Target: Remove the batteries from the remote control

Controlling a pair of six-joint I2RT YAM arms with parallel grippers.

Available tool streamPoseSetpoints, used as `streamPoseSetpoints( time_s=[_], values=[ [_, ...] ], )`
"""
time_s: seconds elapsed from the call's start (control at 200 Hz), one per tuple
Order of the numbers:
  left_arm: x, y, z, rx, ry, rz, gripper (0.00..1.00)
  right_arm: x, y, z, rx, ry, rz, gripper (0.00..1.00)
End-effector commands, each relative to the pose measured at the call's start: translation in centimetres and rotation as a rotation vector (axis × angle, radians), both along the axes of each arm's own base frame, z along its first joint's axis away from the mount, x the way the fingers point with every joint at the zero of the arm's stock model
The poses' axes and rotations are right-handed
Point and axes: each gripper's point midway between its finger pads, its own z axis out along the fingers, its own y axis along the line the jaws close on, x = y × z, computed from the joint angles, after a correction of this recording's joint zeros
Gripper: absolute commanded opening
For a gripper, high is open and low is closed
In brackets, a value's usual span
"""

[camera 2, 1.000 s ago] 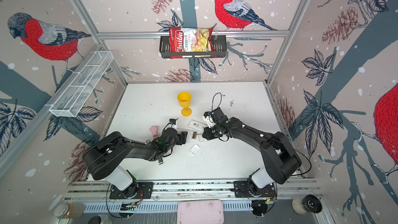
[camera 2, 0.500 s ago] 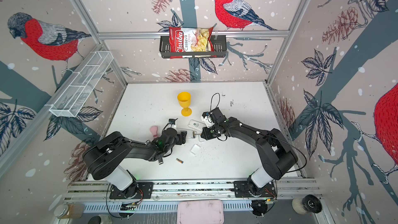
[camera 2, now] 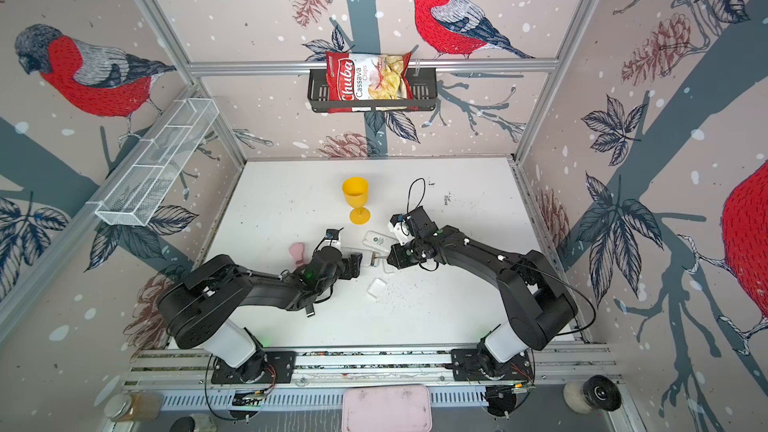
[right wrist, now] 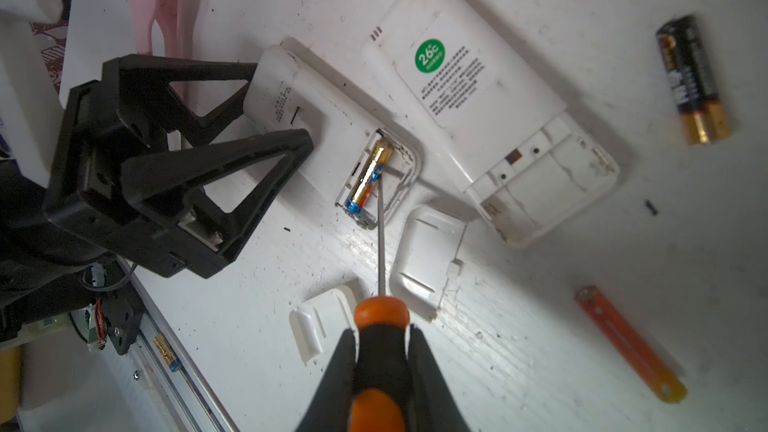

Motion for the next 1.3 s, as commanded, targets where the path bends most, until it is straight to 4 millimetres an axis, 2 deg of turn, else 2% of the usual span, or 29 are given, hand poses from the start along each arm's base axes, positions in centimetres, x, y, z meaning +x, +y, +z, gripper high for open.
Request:
streamPoseSetpoints(
  time_s=[0.0,0.5,0.85,1.291],
  values=[
    [-0.2,0.0,0.0,0.005,0.019,-0.004,0.86,0.0,0.7,0.8,0.043,-0.012,0.020,0.00],
    [0.0,-0.1,0.1,-0.003,0.024,-0.006,0.86,-0.6,1.1,1.1,0.068,-0.008,0.052,0.00],
    [0.0,0.2,0.2,-0.005,0.023,0.002,0.86,-1.7,0.9,1.4,0.057,-0.015,0.062,0.00],
    [-0.2,0.3,-0.3,-0.006,0.033,0.003,0.86,-3.3,0.3,0.2,0.015,-0.002,0.061,0.00]
  ],
)
